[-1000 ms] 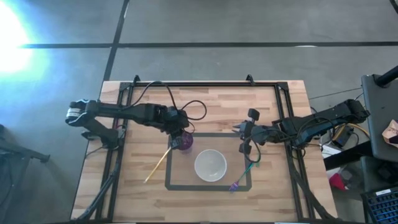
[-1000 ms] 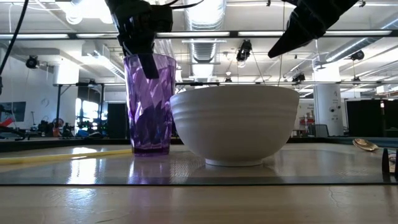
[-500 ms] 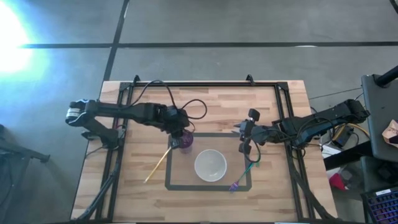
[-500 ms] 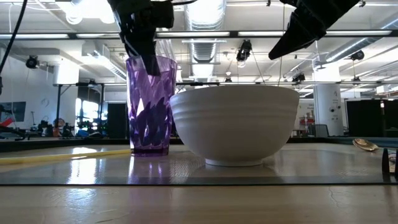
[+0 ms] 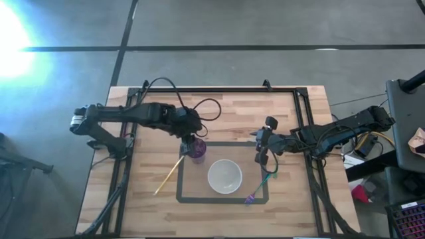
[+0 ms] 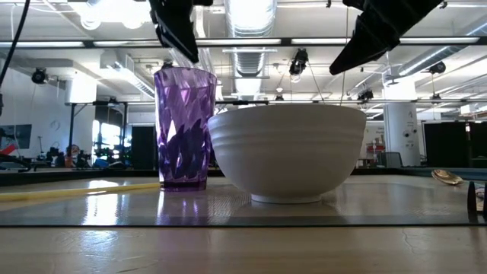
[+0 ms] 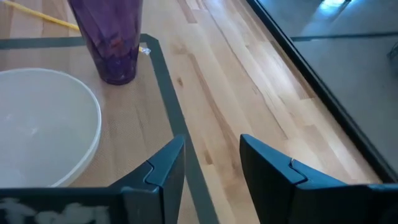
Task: Pick & Place Utensil
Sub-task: Put the green spoon on the white bowl
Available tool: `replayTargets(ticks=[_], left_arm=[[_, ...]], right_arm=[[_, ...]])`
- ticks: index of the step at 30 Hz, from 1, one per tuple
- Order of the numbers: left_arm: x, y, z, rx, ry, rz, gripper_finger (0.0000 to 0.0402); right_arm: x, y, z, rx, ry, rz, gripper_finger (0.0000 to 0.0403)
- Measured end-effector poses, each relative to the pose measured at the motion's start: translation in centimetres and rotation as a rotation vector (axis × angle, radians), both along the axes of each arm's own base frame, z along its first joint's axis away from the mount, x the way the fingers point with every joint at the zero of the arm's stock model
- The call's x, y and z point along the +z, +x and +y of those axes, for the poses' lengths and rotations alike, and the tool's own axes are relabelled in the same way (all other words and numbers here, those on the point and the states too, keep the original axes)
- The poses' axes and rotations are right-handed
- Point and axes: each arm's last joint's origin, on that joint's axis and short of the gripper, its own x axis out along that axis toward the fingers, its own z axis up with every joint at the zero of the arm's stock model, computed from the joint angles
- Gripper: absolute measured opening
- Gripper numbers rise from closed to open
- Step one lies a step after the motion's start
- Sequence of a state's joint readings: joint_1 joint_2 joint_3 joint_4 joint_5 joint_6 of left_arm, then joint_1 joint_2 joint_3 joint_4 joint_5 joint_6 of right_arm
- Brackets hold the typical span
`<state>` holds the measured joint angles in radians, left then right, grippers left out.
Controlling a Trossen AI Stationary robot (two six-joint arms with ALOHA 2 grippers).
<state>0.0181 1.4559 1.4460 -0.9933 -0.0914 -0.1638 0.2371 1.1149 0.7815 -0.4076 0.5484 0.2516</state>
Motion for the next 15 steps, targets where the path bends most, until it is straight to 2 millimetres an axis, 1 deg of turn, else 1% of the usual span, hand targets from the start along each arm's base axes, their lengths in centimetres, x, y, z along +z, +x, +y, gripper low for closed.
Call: replayTargets(ticks=[4,7,11,15], left_arm=[[1.8,-0.4,0.0,0.009,-0.006,-0.012,0.013],[2.8,-0.7,-0.2,0.004,-0.007,-0.019,0.0128],[3.2,-1.0,-0.7,-0.013,-0.007,-0.017,0.0126],[2.9,-1.4,-1.6,-0.045,-0.007,0.002,0.0126]], right_arm=[[-0.1,-0.1,0.0,-0.037,0.051,-0.006,0.0147],[-0.5,-0.5,-0.1,-0.068,0.093,0.026,0.0141],[-1.2,-1.2,0.0,-0.111,0.216,0.105,0.0134],[-2.0,-2.2,-0.1,-0.21,0.33,0.191,0.0133]])
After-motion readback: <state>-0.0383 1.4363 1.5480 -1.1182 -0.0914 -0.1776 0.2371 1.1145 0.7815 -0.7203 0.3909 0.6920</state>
